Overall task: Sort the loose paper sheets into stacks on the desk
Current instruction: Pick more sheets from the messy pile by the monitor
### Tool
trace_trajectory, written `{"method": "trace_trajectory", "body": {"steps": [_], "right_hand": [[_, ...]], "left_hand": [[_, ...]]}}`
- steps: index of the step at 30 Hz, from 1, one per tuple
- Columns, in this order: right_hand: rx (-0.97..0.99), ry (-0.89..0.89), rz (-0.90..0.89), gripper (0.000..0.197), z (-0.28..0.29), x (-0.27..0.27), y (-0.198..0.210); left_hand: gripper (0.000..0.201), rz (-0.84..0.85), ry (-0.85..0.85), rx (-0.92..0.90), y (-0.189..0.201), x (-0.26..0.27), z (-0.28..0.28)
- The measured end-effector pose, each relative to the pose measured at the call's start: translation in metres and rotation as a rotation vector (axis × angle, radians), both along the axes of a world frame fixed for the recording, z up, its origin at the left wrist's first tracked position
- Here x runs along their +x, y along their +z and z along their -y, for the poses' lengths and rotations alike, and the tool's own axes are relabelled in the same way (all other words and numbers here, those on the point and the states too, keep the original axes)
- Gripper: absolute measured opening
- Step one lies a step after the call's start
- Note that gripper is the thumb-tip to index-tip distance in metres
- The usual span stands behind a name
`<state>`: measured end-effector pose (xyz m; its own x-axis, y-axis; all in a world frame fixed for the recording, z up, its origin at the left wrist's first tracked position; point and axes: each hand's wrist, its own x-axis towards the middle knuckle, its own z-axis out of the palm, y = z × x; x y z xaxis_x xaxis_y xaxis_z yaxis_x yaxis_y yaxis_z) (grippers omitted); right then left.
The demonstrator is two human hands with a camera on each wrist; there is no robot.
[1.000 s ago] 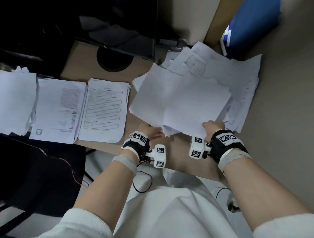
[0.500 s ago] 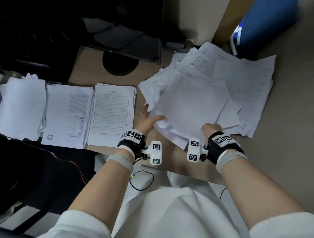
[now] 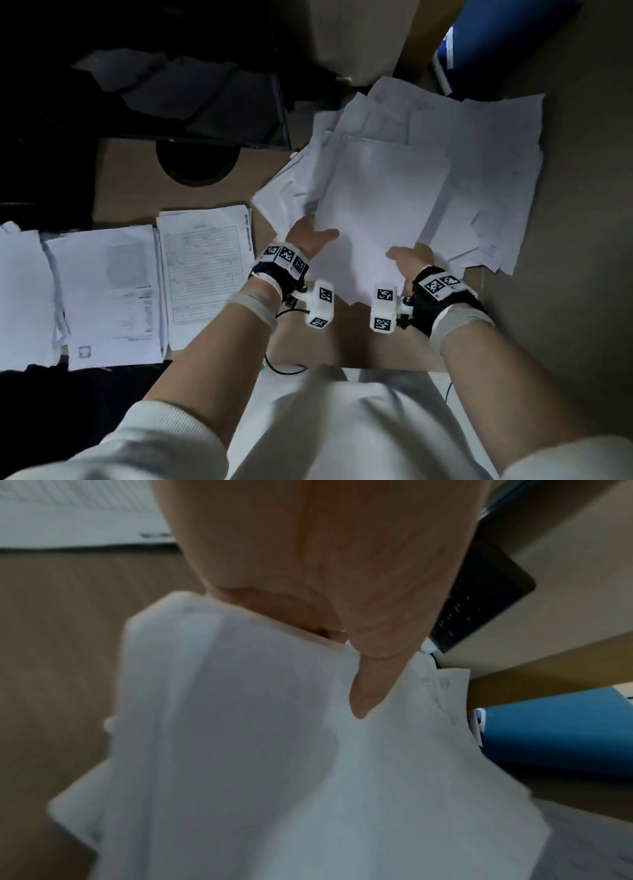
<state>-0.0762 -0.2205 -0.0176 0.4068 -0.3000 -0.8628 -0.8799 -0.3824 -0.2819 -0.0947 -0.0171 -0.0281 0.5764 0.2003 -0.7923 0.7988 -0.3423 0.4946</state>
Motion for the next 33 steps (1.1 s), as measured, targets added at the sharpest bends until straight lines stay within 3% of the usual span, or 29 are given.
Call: {"method": "trace_trajectory", "body": {"steps": [3,5,8,16,21,25,29,33], "right_hand": [[-0.087,-0.025,-0.069,0.039,0.020,0.002,0.007],[-0.124,-0.037,-0.107,0.040,0.036,0.002,0.010],[-0.140,-0.087,-0.125,0.054,0.049,0.003,0.011],[-0.080,-0.184,-0.103,0.046,0.054,0.006,-0.001],[-0.146,-0.256,0.005,0.069,0.050,-0.002,-0.010],[-0.145,-0.255,0.061,0.064,0.054,-0.007,-0.013],[-0.085,-0.301,0.047,0.076,0.055,-0.007,-0.007],[-0.175,-0.155,0.069,0.057,0.063,-0.009,-0.015]], "left_hand": [[0.047,0.063,-0.166,0.032,-0.006,0.019,0.013],[0.035,0.097,-0.279,0.087,-0.008,0.033,0.026],[0.039,0.174,-0.393,0.240,-0.011,0.048,0.044],[0.053,0.163,-0.559,0.393,-0.014,0.046,0.052],[0.053,0.161,-0.483,0.398,-0.010,0.036,0.045],[0.057,0.107,-0.500,0.227,-0.004,0.032,0.045],[0.059,0.112,-0.288,0.120,-0.002,0.013,0.056],[0.065,0.084,-0.178,0.101,-0.001,0.001,0.057]]}}
